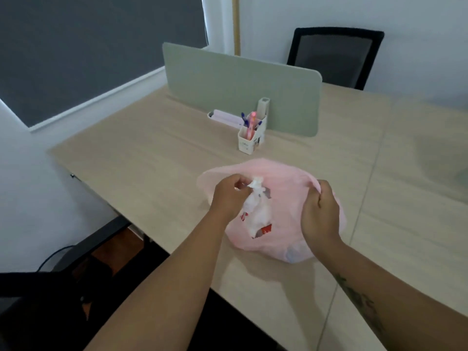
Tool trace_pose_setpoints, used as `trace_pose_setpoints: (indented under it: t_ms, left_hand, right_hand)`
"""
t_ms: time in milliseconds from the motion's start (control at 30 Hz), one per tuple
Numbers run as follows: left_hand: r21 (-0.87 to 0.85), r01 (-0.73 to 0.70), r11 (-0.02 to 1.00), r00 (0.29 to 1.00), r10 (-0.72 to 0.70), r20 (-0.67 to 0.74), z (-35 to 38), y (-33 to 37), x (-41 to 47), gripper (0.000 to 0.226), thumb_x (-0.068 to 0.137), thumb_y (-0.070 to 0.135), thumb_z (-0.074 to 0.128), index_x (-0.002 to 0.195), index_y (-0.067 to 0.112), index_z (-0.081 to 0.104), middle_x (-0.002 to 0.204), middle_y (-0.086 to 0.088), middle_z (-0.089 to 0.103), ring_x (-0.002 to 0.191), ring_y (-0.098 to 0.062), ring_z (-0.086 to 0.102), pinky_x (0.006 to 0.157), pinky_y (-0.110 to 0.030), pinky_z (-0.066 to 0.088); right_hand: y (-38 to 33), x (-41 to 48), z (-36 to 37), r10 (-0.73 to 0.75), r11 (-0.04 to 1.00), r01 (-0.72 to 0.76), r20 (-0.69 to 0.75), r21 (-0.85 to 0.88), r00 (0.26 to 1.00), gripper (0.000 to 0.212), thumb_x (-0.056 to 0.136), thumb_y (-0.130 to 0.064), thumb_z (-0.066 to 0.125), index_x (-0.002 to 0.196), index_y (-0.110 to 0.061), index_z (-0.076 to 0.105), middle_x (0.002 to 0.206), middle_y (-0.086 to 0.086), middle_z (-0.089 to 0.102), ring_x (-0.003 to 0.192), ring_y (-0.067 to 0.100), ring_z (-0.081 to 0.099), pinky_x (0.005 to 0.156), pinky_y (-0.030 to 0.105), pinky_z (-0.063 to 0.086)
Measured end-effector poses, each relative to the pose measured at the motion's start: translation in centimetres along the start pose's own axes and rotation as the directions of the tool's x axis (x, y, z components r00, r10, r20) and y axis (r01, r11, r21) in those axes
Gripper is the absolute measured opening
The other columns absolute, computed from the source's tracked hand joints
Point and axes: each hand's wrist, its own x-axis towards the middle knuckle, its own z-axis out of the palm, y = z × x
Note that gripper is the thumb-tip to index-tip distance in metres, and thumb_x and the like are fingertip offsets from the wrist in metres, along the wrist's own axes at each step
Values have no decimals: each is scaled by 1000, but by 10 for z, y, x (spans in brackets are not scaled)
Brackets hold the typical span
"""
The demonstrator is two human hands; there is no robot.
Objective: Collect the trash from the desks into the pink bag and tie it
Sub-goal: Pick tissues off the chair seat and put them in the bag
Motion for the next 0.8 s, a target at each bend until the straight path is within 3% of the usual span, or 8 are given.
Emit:
trace_pose_setpoints:
  t_ms: [167,233,333,400,500,633,700,800]
  left_hand:
    - [204,45,978,986,-76,150,4,-7,-1,39,76,16,82,113,11,70,108,3,67,95,-9,59,79,-17,39]
    - [244,19,970,989,-54,139,-14,-7,-7,34,78,19,81,109,11,71,109,3,68,97,-10,61,80,-21,41]
    - [328,-16,945,1000,9,23,-57,-11,-30,9,87,20,70,92,13,73,86,2,67,83,-16,62,70,-24,44]
    - [414,30,910,993,19,-116,-96,-22,-54,14,90,26,65,79,17,68,76,2,64,74,-18,59,63,-26,43]
    - [483,194,854,942,-24,-335,-167,-45,-106,16,92,34,61,85,21,65,85,3,67,83,-20,63,71,-32,50]
    - [567,488,663,798,-77,-597,-255,-71,-205,31,87,37,63,109,15,66,104,-5,70,100,-30,61,81,-41,53]
    - [586,617,525,732,-112,-672,-284,-79,-254,40,86,40,63,116,14,62,107,-12,69,104,-36,58,83,-46,51]
    - [581,767,271,629,-138,-765,-311,-85,-313,54,86,43,63,131,13,53,134,-17,54,122,-42,44,97,-54,41]
  right_hand:
    - [-2,18,-16,-21,1000,20,55,19,998,26,101,-20,28,103,-18,54,82,-4,60,76,17,55,70,35,44]
    - [-5,24,-15,-55,998,54,121,11,991,26,102,-21,28,105,-17,54,84,-4,60,78,17,56,71,36,43]
    - [-13,24,-4,-78,997,76,203,15,976,28,103,-23,29,107,-15,55,89,0,61,86,23,57,74,36,44]
    - [-19,19,9,-82,997,81,245,15,966,30,103,-27,29,112,-14,55,103,5,64,96,28,58,84,40,45]
    - [-25,8,27,-94,994,105,319,-17,943,36,103,-29,30,124,-11,53,121,11,61,113,32,54,92,39,40]
    - [-32,-8,53,-149,982,185,425,-43,893,41,103,-30,31,132,-9,50,130,16,58,119,37,53,97,43,40]
    - [-34,-20,65,-165,975,217,466,-58,869,40,103,-30,31,130,-8,51,129,17,59,117,37,53,95,43,40]
    - [-33,-38,78,-190,965,255,503,-64,843,38,102,-29,33,128,-9,53,127,19,59,116,40,53,94,45,41]
